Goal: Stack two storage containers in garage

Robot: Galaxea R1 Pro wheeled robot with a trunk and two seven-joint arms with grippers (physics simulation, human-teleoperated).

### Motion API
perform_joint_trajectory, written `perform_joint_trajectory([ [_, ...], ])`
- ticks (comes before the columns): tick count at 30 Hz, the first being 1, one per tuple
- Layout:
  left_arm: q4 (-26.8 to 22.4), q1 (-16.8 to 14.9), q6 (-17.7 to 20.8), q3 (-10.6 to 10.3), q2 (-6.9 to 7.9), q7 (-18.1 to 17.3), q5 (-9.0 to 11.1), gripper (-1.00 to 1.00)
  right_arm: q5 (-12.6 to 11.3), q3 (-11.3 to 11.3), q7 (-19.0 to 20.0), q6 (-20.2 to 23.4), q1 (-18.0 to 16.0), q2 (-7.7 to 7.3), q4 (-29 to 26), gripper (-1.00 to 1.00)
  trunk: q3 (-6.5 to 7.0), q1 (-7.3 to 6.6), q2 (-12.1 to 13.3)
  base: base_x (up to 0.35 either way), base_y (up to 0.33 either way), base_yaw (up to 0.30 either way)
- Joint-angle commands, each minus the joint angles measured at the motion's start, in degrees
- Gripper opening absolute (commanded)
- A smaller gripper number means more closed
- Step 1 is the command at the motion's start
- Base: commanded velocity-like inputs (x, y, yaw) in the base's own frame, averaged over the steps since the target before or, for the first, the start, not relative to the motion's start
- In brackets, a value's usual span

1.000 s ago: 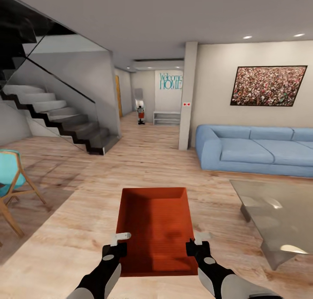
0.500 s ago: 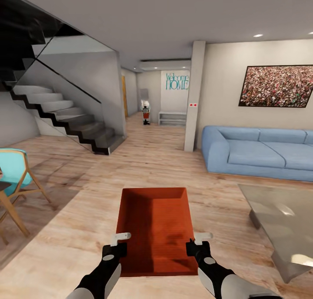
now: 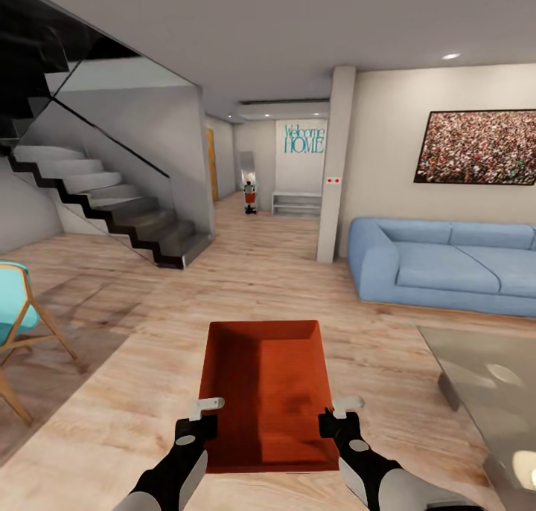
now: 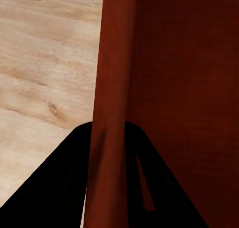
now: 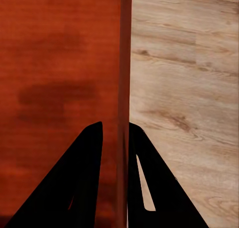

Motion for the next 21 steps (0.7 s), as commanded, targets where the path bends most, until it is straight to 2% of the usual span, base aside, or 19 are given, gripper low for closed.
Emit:
perform_joint_trajectory([
  [1, -2.43, -0.08, 0.13, 0.97, -0.04, 0.39, -0.52, -1.0, -0.39, -0.85, -0.52, -0.19, -0.02, -0.01, 0.14, -1.0, -0.08, 0.04, -0.05, 0.321, 0.0, 0.0],
  [21, -2.5, -0.09, 0.13, 0.97, 0.02, 0.39, -0.52, -1.0, -0.39, -0.85, -0.52, -0.24, -0.03, -0.01, 0.14, -1.0, 0.31, 0.04, -0.05, 0.321, 0.0, 0.018],
])
